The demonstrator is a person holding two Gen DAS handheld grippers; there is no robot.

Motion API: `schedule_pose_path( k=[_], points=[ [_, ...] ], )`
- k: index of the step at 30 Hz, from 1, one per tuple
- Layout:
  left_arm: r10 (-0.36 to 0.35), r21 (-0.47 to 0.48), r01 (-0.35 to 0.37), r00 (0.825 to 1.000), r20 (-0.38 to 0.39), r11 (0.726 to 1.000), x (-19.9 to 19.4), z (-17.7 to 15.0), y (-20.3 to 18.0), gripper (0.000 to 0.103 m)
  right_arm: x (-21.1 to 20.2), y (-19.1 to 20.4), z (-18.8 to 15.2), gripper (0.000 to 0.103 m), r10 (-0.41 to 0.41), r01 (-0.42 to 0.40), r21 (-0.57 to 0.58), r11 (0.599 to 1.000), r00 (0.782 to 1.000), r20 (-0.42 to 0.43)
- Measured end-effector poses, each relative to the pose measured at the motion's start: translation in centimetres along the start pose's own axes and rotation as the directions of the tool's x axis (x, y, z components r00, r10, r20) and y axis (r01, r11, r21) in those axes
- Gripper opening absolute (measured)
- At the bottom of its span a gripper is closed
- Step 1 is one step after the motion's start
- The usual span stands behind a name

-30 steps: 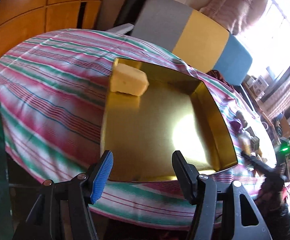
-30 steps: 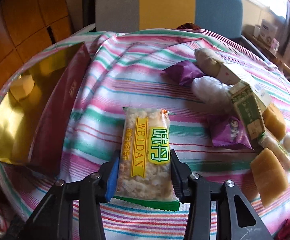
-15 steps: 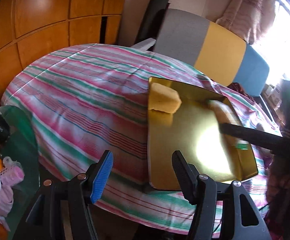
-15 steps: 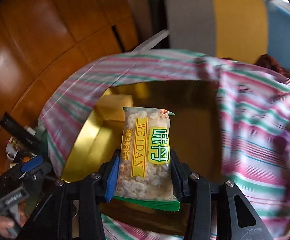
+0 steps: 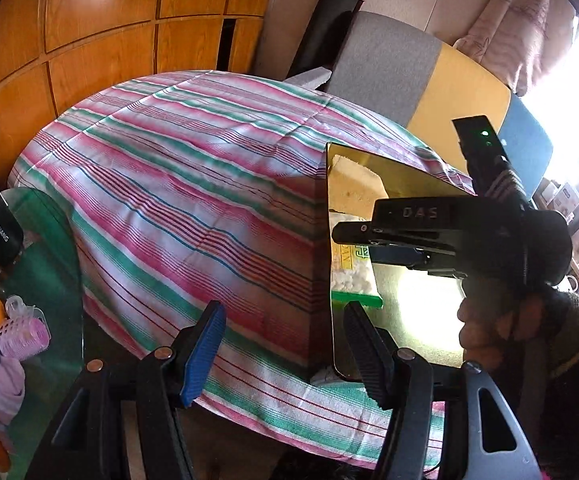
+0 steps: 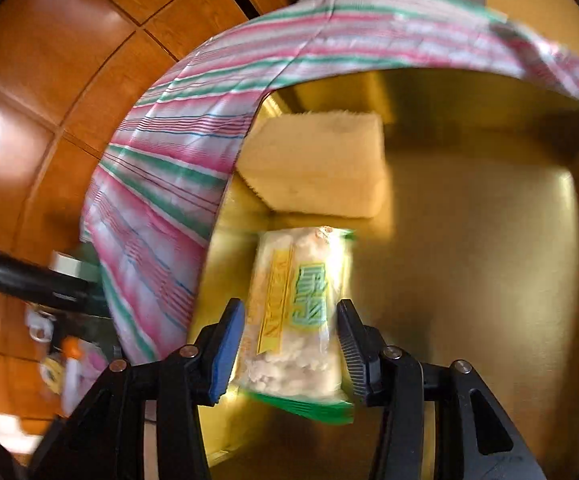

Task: Organize objects
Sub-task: 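Carry the snack bag into the gold tin and open the right gripper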

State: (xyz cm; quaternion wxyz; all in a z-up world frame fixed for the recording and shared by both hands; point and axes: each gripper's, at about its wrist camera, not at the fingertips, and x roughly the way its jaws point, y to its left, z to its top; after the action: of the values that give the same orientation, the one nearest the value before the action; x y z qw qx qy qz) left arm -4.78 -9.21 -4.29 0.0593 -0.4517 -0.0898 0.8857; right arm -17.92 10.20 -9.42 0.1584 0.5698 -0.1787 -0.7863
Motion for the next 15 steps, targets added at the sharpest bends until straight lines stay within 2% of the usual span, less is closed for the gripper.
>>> schedule_pose_path(
  k=[2,6,12,15],
  points=[
    [0.012,0.011,-0.013,1.0,0.011,1.0,-0.2,0.0,-0.2,0.062,0.0,-0.1,-0.1,0.053,0.053,-0.053,0.011,0.999,0.999,0.007],
    [0.016,0.024,-0.017,1.0,0.023,1.0,-0.5,0.1,-0.7,0.062,-1.5,-0.2,-1.2,0.052,0.087,-0.086,-0.025,0.996,0.995,0.038],
    [0.012,0.052,-0.014,0.999,0.039,0.999,-1.1,0.1,-1.6,0.062,-5.1,-0.5,-3.1,0.054,0.032,-0.021,-0.093,0.995,0.992,0.12],
    [0.009,0.068,-0.011,0.999,0.04,0.998,-1.3,0.0,-2.3,0.062,-7.3,-1.2,-4.2,0.06,0.006,0.012,-0.109,0.994,0.986,0.167]
  ],
)
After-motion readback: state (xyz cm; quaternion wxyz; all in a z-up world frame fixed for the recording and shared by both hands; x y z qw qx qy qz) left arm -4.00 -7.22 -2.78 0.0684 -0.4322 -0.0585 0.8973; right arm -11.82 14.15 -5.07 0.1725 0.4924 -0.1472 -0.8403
